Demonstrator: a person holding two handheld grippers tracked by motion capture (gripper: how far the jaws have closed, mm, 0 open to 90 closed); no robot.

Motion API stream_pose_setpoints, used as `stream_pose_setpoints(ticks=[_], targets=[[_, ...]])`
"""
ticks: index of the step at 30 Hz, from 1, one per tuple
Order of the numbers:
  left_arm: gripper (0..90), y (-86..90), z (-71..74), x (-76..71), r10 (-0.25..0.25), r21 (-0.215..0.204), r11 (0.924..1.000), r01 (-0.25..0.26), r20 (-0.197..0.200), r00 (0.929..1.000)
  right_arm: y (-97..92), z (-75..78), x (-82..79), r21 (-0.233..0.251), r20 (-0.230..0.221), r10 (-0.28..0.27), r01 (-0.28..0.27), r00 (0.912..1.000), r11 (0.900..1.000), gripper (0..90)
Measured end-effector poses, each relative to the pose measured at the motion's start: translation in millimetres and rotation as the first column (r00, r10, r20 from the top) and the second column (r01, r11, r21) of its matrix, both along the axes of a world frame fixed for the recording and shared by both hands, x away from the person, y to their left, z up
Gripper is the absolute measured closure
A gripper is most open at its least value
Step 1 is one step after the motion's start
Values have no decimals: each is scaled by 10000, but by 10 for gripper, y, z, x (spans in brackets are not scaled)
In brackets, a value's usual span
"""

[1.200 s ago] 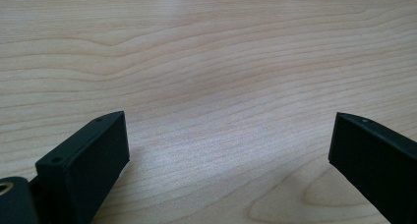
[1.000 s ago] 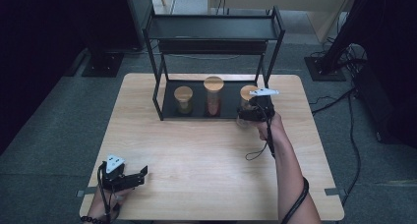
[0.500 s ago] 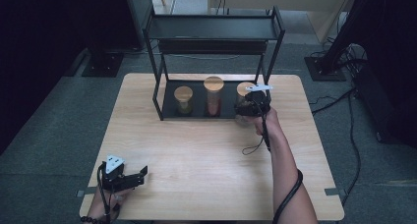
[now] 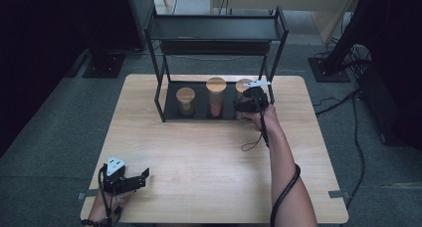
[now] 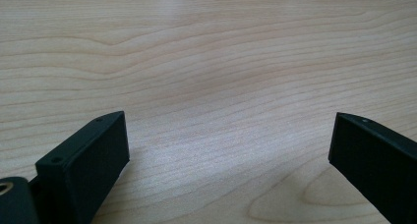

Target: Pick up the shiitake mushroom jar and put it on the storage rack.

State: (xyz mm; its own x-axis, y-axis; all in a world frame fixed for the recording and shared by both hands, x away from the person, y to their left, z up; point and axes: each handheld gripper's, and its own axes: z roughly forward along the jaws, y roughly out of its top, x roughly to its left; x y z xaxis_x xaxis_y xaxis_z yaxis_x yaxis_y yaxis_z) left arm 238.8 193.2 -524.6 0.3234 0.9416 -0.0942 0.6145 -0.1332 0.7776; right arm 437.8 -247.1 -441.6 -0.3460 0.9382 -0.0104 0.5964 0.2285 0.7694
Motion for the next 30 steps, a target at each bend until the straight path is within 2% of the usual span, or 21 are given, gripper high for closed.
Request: stream_pose_setpoints(ticks=[14,26,30], targets=[[21,-1,1,1,-4,37,10000,4,-31,10000,37,-67,97,19,65,-249,249,9997,9997,251],[21,-10,-1,5,-4,95,10000,4,-41,10000,35,-96,33,110,266,-303,300,9992,9995,247],[21,-19,-2,7,-25,119,9999,26,-39,10000,16,-101,-13,47,230,-269,268,9994,9996,201]])
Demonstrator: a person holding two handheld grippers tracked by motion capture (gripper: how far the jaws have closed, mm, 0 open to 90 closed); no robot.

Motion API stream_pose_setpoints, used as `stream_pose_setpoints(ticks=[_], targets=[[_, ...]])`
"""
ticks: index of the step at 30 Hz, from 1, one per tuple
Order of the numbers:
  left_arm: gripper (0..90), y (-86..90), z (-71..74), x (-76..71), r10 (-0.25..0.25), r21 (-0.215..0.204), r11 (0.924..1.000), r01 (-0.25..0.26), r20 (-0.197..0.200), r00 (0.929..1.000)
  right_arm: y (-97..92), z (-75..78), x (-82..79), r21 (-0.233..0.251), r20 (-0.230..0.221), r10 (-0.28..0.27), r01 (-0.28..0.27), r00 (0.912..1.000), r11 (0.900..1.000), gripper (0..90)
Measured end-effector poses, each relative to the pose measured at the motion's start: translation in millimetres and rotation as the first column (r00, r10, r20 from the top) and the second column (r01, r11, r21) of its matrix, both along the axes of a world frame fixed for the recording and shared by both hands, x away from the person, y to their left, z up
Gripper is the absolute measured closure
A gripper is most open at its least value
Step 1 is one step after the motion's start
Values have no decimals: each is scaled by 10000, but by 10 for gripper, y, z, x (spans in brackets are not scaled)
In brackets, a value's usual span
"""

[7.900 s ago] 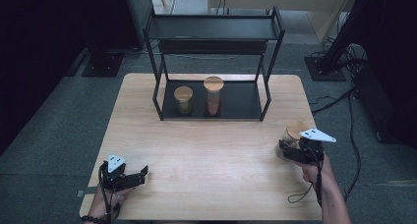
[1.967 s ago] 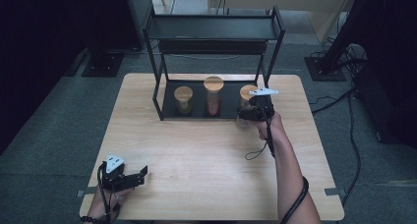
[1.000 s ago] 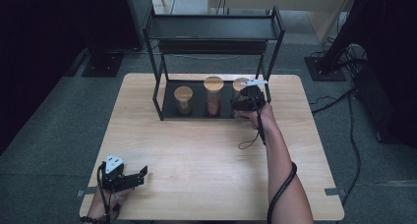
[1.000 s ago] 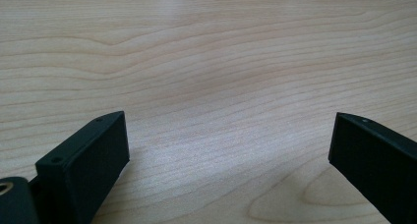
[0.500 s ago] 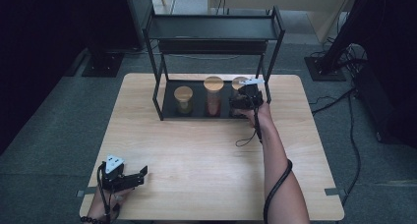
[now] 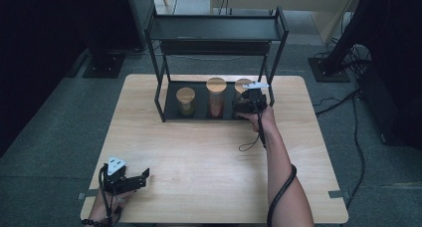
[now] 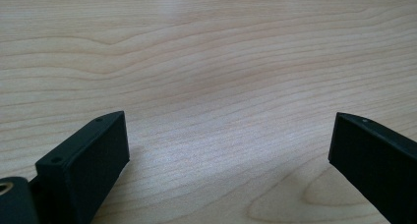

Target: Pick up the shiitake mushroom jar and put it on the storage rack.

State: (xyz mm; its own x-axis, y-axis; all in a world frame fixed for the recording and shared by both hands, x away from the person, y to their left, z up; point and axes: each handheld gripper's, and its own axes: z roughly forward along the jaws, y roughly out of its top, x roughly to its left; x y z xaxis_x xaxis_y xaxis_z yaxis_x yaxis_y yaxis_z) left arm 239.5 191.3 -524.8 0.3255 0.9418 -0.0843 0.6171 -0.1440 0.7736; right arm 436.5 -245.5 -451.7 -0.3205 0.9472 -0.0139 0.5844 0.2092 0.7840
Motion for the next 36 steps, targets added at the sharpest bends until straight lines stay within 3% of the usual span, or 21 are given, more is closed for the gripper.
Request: stream_pose_setpoints(ticks=[5,13,24,30,36], targets=[[21,-4,0,0,-7,41,10000,7,-8,10000,-50,-11,-69,28,14,121,-121,9999,9999,136],[21,-8,0,0,-2,81,10000,2,-1,10000,-57,-83,-230,-130,160,895,-893,9959,9959,71],[21,-11,0,1,-1,161,9999,2,-11,10000,-64,-190,-373,59,294,1247,-1250,9918,9921,58],[20,-11,1,-4,4,180,9998,-4,34,10000,-86,-228,-450,78,274,1197,-1199,9924,9928,59],[21,-14,1,-3,-12,195,9998,11,22,10000,-142,-286,-532,44,230,744,-745,9970,9972,70]])
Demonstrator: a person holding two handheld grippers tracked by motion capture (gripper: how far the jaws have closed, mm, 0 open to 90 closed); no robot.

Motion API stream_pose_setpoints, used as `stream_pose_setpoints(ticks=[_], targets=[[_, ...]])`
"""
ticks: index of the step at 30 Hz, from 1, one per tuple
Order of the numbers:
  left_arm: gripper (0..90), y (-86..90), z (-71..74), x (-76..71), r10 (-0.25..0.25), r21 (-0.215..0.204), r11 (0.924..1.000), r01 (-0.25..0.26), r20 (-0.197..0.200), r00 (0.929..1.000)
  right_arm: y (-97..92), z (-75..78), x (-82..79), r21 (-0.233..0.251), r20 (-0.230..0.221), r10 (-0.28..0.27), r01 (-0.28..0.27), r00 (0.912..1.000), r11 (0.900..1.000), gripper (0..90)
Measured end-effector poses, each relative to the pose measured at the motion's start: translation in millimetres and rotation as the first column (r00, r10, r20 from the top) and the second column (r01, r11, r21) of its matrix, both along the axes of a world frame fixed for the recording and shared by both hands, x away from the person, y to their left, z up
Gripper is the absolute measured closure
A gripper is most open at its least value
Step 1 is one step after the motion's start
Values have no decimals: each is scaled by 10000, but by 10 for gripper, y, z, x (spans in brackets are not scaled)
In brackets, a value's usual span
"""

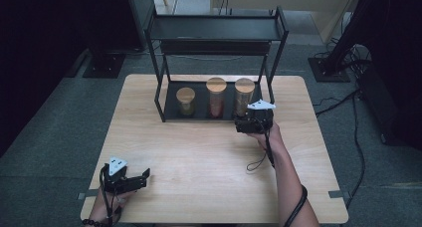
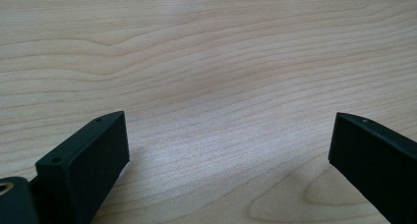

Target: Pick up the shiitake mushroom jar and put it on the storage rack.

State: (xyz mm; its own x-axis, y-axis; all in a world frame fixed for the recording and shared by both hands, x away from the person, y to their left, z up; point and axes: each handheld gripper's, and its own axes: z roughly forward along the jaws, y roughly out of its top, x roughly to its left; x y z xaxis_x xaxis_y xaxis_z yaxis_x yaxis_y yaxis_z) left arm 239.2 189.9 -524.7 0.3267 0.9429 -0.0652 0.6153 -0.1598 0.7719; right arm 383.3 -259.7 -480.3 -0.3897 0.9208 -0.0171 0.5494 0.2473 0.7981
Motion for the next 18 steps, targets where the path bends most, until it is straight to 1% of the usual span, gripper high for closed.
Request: stream_pose_setpoints(ticks=[4,13,18], targets=[[21,-2,0,-1,10,8,10000,-10,11,10000,-30,-65,-67,-120,-100,-15,13,9999,9999,71],[21,-3,-1,0,20,35,10000,-20,15,10000,-47,-195,-214,-154,-252,161,-165,9996,9997,71],[21,-3,-1,0,28,40,10000,-28,15,10000,-81,-276,-285,-209,-355,120,-128,9993,9997,70]])
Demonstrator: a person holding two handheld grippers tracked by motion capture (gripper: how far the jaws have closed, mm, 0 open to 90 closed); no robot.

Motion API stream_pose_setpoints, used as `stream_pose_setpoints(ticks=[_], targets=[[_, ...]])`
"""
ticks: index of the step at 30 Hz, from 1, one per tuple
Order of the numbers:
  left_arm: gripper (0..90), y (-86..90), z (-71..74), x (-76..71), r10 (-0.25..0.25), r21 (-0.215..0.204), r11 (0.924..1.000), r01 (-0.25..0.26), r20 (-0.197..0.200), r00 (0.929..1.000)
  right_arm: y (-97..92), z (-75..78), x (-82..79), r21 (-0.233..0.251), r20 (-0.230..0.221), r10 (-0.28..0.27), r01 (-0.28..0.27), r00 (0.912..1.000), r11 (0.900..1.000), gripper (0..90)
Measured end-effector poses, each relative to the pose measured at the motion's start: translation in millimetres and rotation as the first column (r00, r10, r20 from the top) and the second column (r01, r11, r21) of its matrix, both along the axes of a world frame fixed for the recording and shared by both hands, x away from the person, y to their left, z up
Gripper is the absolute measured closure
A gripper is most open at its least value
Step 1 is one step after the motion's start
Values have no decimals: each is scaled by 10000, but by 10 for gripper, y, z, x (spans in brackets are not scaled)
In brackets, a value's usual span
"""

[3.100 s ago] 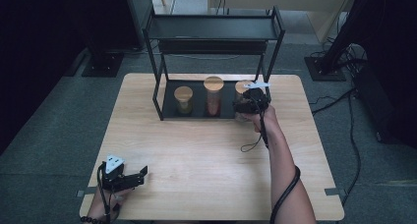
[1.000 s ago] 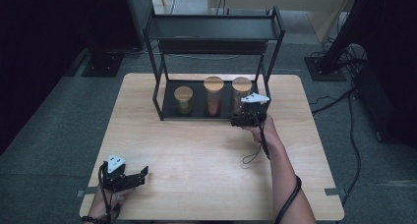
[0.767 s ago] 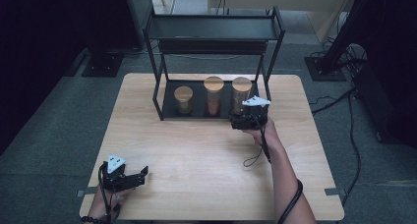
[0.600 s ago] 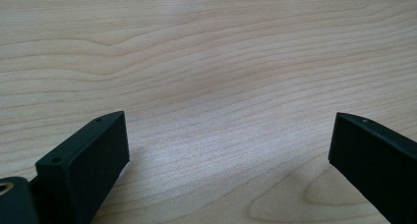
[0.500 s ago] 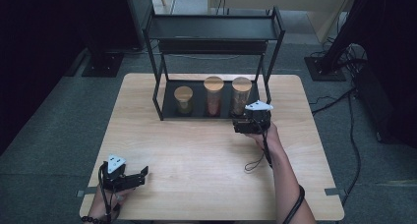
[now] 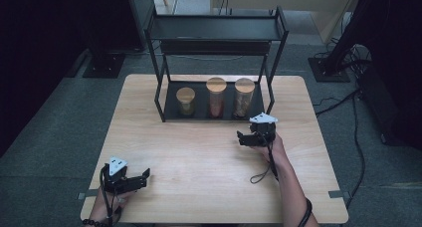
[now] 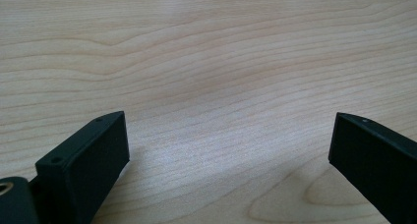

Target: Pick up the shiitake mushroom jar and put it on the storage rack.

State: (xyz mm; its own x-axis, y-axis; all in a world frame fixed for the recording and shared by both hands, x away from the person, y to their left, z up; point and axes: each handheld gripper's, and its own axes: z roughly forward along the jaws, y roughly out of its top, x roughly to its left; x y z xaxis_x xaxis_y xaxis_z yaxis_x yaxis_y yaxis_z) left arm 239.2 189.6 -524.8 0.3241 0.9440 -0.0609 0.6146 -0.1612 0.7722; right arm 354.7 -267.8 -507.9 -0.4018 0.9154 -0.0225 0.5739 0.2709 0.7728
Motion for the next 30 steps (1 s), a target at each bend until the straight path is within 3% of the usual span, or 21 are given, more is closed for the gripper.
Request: stream_pose_setpoints(ticks=[18,30], targets=[[20,-2,0,4,-5,17,10000,5,-48,10000,-223,-106,-283,192,-227,-498,502,9985,9986,71],[20,-2,0,3,75,42,10000,-75,-34,10000,-502,-58,-563,298,-114,-688,691,9976,9972,71]])
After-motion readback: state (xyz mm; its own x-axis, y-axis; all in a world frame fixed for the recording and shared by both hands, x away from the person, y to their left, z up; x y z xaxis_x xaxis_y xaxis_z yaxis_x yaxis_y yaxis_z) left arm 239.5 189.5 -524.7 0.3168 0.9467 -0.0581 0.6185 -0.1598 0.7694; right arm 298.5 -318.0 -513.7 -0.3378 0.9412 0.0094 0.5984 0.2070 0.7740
